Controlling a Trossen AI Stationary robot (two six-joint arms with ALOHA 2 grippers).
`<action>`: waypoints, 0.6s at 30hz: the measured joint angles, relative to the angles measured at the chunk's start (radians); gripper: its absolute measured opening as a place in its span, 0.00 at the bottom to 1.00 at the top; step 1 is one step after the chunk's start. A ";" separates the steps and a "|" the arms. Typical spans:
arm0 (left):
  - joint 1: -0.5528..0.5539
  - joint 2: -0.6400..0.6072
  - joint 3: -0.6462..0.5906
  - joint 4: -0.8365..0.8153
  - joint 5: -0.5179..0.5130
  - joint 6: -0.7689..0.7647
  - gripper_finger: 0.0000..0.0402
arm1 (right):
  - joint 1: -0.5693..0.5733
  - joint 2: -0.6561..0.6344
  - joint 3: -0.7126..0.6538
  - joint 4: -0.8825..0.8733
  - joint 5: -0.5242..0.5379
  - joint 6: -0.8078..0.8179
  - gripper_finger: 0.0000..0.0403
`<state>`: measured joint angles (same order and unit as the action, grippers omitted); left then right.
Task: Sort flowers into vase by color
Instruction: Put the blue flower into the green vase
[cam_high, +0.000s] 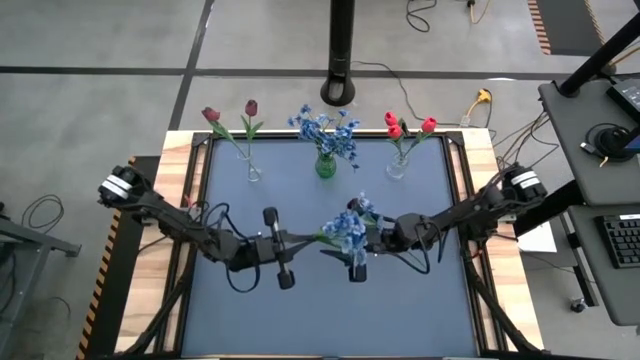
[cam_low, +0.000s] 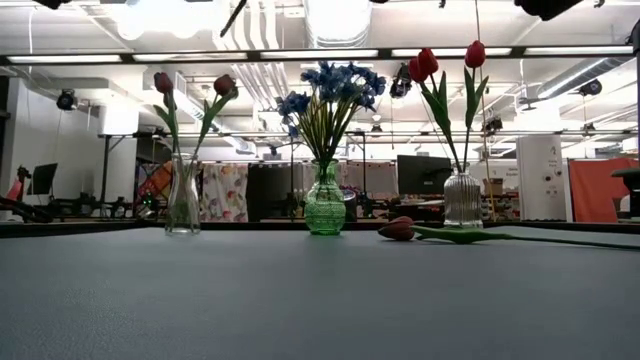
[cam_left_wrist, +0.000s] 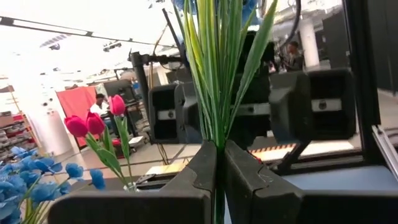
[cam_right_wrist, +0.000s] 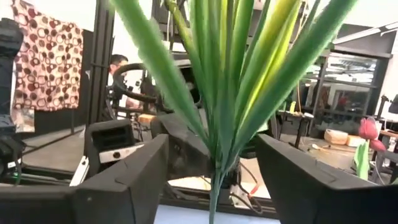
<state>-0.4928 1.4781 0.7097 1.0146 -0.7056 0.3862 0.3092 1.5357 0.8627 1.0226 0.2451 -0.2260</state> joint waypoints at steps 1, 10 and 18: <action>0.004 0.004 0.000 0.010 0.002 -0.001 0.00 | 0.000 0.003 0.000 0.008 0.000 0.000 0.60; 0.048 0.065 0.000 0.103 0.094 -0.006 0.00 | -0.014 0.032 0.051 0.006 0.002 0.018 0.60; 0.050 0.072 0.000 0.111 0.094 -0.002 0.01 | -0.013 0.032 0.051 -0.002 0.043 0.020 0.40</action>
<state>-0.4427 1.5497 0.7097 1.1252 -0.6117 0.3840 0.2958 1.5673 0.9138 1.0206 0.2886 -0.2061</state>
